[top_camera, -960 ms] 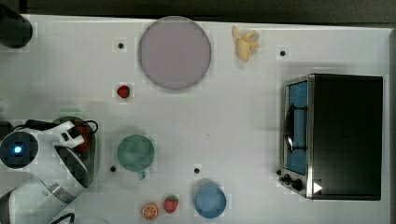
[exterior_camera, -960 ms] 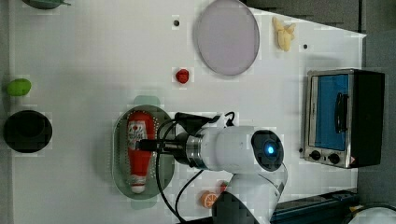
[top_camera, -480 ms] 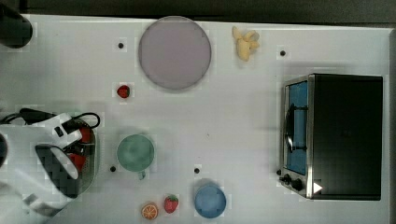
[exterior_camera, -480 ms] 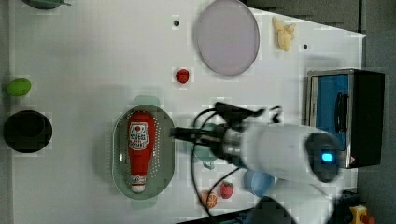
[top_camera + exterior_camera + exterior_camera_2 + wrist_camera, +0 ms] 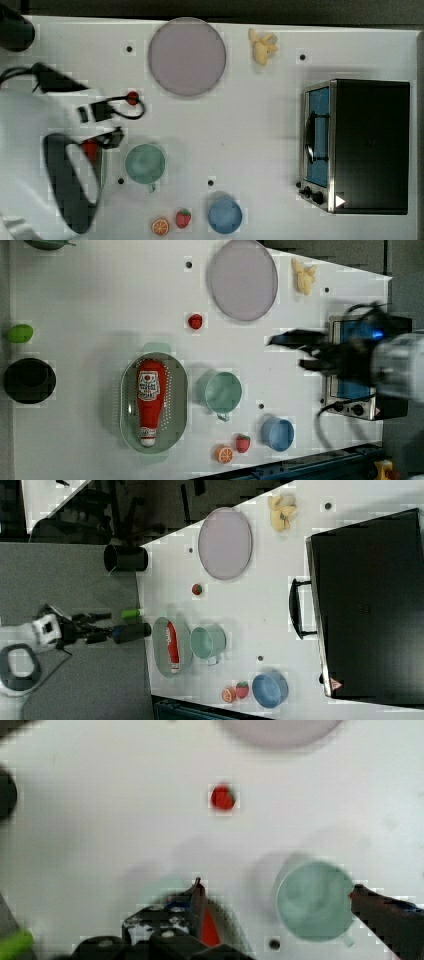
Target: Pick Ketchup from the table and place it in strainer.
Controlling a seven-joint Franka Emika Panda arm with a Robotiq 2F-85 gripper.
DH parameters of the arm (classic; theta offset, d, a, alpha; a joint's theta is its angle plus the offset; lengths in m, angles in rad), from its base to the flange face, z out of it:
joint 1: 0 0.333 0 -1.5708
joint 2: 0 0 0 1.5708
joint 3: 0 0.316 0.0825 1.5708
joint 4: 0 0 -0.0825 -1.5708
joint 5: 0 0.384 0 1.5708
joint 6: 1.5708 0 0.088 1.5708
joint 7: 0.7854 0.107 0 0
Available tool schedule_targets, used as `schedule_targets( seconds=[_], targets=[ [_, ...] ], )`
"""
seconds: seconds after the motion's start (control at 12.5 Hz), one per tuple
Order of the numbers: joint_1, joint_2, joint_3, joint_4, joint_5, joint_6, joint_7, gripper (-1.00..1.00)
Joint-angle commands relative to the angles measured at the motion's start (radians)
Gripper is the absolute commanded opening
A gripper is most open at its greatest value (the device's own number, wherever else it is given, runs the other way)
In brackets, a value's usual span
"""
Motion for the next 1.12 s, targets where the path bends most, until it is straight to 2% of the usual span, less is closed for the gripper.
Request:
schedule_targets(
  seconds=[0.08, 0.32, 0.64, 1.12],
  targets=[
    [-0.076, -0.036, -0.12, 0.052, 0.03, -0.148, -0.021, 1.0],
    [-0.079, -0.047, -0.232, 0.146, 0.03, -0.312, -0.059, 1.0],
    [-0.081, -0.018, -0.364, 0.225, -0.009, -0.346, -0.149, 1.0],
    [-0.081, -0.003, -0.391, 0.224, -0.021, -0.344, -0.141, 1.0]
  ],
)
